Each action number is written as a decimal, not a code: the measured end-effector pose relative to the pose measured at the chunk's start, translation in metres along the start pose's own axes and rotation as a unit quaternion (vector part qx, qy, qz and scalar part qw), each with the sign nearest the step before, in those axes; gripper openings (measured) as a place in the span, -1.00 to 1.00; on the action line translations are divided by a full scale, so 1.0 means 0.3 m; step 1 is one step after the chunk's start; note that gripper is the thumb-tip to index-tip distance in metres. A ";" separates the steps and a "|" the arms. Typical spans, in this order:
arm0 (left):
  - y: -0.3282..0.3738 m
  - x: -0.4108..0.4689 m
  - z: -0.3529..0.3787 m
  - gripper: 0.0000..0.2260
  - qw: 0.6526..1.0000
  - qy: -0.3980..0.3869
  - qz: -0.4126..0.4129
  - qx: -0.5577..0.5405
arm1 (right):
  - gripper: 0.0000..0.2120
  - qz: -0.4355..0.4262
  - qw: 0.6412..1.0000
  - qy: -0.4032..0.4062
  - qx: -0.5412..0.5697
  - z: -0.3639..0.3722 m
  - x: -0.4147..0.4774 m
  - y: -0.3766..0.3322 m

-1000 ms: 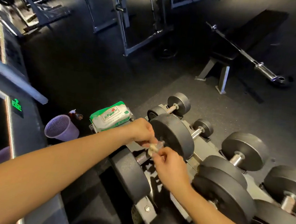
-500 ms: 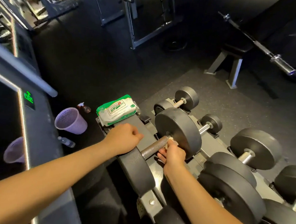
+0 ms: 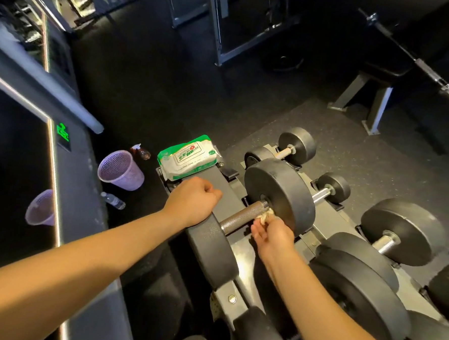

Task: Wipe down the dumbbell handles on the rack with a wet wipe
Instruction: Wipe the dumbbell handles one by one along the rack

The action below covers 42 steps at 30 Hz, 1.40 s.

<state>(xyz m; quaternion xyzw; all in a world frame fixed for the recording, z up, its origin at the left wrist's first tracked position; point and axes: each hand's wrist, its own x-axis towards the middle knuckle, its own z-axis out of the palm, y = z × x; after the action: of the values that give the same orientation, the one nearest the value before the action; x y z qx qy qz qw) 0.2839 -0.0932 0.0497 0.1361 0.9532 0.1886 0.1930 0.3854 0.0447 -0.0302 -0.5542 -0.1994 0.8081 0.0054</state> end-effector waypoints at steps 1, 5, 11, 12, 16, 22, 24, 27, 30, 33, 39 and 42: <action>-0.003 -0.001 0.000 -0.68 1.000 -0.002 -0.001 -0.005 | -0.84 -0.001 0.999 0.016 0.029 0.012 0.010 -0.007; -0.002 -0.001 0.005 -0.68 1.000 0.004 -0.001 -0.009 | -0.71 -0.053 0.994 0.003 -0.097 0.022 0.006 0.059; 0.001 0.001 0.004 -0.65 1.000 0.002 -0.012 -0.016 | -0.70 -0.070 0.908 -0.194 -0.365 -0.044 -0.042 0.152; 0.002 -0.003 0.002 -0.64 1.000 0.005 -0.012 -0.018 | -0.69 -0.091 0.892 -0.209 -0.390 -0.044 -0.051 0.148; 0.004 -0.009 0.002 -0.63 0.999 0.012 -0.013 -0.030 | -0.44 -0.185 0.824 -0.205 -0.494 -0.045 -0.067 0.113; -0.011 -0.013 -0.003 -0.70 0.996 0.048 -0.008 -0.080 | -0.52 -0.423 0.609 -0.166 -0.651 0.049 -0.084 0.029; -0.017 -0.019 -0.002 -0.72 0.993 0.062 -0.004 -0.104 | -0.65 -0.437 0.492 -0.157 -0.737 0.128 -0.096 -0.006; -0.020 -0.024 -0.005 -0.74 0.992 0.057 -0.007 -0.113 | -0.90 -0.414 0.337 -0.107 -0.839 0.217 -0.087 -0.041; -0.021 -0.026 -0.003 -0.75 0.993 0.042 -0.008 -0.114 | -0.73 -0.395 0.303 -0.039 -0.867 0.205 -0.080 -0.055; -0.021 -0.019 -0.008 -0.76 0.992 0.031 0.001 -0.118 | -0.68 -0.385 0.287 0.021 -0.877 0.161 -0.096 -0.076; -0.115 0.010 -0.018 -0.69 0.984 -0.066 0.087 -0.137 | -0.77 -0.349 0.277 0.076 -0.892 0.122 -0.162 -0.067; -0.175 0.027 -0.022 -0.59 0.964 -0.118 0.128 -0.201 | -0.78 -0.303 0.312 0.000 -0.900 0.138 -0.179 -0.014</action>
<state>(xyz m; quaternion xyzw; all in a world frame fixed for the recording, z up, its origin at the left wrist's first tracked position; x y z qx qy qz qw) 0.2641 -0.1394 0.0310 0.2371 0.8407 0.3820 0.3016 0.3681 0.0233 0.0317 -0.1174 -0.9578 0.0714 -0.2525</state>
